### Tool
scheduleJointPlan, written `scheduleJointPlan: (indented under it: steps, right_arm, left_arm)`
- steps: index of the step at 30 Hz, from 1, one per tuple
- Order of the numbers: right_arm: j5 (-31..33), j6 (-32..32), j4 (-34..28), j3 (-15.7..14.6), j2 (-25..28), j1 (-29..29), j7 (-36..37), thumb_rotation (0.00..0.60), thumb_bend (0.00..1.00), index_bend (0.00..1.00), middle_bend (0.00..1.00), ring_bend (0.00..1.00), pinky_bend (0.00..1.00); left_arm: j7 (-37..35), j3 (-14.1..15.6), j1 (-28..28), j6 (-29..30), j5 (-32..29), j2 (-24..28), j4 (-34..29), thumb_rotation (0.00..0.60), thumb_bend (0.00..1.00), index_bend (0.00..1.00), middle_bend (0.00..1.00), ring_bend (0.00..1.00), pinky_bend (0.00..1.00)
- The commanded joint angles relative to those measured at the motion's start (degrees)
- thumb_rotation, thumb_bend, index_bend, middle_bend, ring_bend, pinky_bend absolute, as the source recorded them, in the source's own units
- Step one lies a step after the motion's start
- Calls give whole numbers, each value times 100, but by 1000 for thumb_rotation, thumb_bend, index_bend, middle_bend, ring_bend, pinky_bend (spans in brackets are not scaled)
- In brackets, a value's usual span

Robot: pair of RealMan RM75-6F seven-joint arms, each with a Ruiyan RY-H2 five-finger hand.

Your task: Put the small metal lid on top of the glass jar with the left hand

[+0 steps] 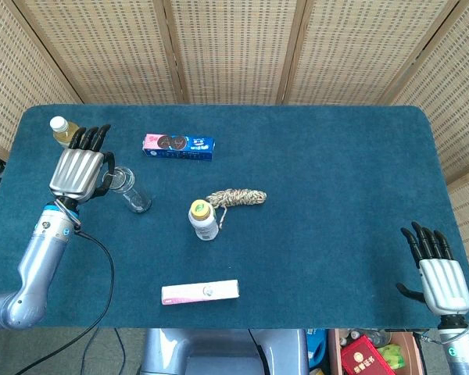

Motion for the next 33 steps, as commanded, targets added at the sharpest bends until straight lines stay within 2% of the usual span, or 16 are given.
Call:
scheduleJointPlan:
  steps: [1,33]
  right_arm:
    - [13,-12,14,-1,-8,4,-9,600,99,41,0,0,0]
    - [92,-98,53,-10,-52,45,-101,600,99,42,0,0,0]
  left_arm:
    - [-7,80,-66,-23,-51,-119,151,600,464,594,0,0,0]
    - [-243,308,-321,-83,-134,-623,908,600,465,595,0,0,0]
